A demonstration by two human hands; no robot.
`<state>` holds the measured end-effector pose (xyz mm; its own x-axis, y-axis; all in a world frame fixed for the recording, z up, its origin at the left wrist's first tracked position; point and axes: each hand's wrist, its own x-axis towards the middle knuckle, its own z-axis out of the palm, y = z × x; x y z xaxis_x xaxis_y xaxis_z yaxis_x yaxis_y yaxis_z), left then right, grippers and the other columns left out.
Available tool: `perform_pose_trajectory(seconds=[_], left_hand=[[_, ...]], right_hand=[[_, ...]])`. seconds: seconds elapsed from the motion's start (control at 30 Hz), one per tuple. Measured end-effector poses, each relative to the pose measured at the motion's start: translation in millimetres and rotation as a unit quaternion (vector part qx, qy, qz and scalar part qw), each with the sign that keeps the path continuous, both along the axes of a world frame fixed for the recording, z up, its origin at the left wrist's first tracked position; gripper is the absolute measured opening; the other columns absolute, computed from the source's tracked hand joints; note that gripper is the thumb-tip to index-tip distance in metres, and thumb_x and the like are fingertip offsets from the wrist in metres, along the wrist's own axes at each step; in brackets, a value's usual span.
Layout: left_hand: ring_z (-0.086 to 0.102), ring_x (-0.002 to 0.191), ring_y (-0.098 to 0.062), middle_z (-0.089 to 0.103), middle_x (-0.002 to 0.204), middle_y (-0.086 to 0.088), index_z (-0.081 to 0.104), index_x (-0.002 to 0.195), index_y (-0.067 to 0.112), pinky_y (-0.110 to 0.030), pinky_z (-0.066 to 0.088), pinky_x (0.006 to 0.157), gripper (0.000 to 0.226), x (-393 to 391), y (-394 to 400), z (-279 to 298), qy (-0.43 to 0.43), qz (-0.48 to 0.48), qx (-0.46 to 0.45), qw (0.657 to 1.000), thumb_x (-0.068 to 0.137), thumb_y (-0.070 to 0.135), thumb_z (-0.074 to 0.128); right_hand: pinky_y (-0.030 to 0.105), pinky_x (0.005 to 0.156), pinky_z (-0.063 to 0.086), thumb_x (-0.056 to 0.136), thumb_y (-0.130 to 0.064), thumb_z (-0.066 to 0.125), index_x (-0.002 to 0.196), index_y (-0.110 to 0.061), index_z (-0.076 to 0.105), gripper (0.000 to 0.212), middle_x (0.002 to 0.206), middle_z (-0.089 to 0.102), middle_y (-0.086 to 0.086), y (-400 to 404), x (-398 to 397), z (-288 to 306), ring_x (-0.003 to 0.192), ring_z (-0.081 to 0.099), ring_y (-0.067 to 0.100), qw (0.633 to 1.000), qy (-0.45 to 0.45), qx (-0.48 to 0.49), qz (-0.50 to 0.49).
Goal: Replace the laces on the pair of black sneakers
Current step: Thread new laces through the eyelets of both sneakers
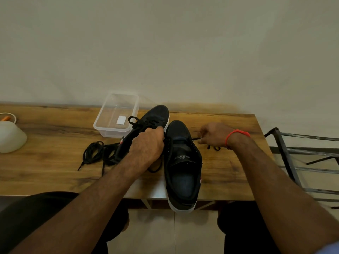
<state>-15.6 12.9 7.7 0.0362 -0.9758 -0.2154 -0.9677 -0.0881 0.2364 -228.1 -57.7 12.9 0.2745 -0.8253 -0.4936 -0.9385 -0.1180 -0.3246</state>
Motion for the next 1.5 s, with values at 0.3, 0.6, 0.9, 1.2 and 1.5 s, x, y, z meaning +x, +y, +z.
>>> perform_pose_trajectory(seconds=[0.3, 0.6, 0.9, 1.2, 1.5], left_hand=[[0.063, 0.095, -0.024, 0.06, 0.113, -0.004, 0.067, 0.115, 0.021, -0.037, 0.054, 0.079, 0.02, -2.6, 3.0, 0.1, 0.001, -0.014, -0.057, 0.998, 0.101, 0.033, 0.058], [0.063, 0.087, -0.021, 0.065, 0.103, -0.004, 0.064, 0.113, 0.02, -0.034, 0.049, 0.07, 0.019, -0.6, 1.6, 3.0, -0.013, -0.002, -0.078, 0.997, 0.102, 0.032, 0.054], [0.065, 0.096, -0.025, 0.065, 0.106, -0.006, 0.064, 0.112, 0.02, -0.04, 0.056, 0.08, 0.018, 8.9, -2.6, 11.0, -0.015, 0.012, -0.039, 0.999, 0.098, 0.032, 0.064], [0.059, 0.091, -0.016, 0.061, 0.093, 0.007, 0.059, 0.091, 0.03, -0.036, 0.045, 0.072, 0.015, 18.9, -6.4, 31.5, 0.025, 0.029, -0.009, 0.999, 0.093, 0.04, 0.07], [0.059, 0.062, -0.001, 0.066, 0.072, 0.008, 0.071, 0.088, 0.028, -0.025, 0.042, 0.058, 0.018, 44.3, -10.4, 91.3, 0.312, 0.069, -0.103, 0.942, 0.089, 0.045, 0.073]], right_hand=[[0.03, 0.079, 0.045, 0.098, -0.022, 0.062, 0.099, -0.02, 0.065, 0.004, 0.108, 0.066, 0.001, 6.7, 11.0, -1.2, 0.103, 0.059, 0.021, 0.994, -0.047, -0.067, 0.073], [0.034, 0.083, 0.054, 0.102, -0.029, 0.051, 0.089, -0.01, 0.065, 0.026, 0.095, 0.072, 0.004, 5.9, 2.1, 9.2, 0.084, 0.07, 0.015, 0.997, -0.073, 0.037, -0.016], [0.036, 0.079, 0.047, 0.102, -0.037, 0.053, 0.082, -0.018, 0.065, 0.03, 0.077, 0.066, 0.006, -4.7, -13.9, 9.9, 0.074, 0.06, 0.016, 0.997, -0.018, 0.039, -0.066], [0.038, 0.081, 0.047, 0.096, -0.063, 0.047, 0.073, -0.011, 0.065, 0.059, 0.075, 0.071, 0.007, -6.8, -24.6, 20.1, 0.079, 0.064, 0.021, 0.992, -0.073, -0.008, -0.101], [0.04, 0.069, 0.056, 0.086, -0.048, 0.072, 0.063, -0.018, 0.05, 0.044, 0.054, 0.041, -0.005, -6.7, -37.4, 54.1, 0.054, 0.048, 0.018, 0.883, -0.407, -0.019, -0.232]])
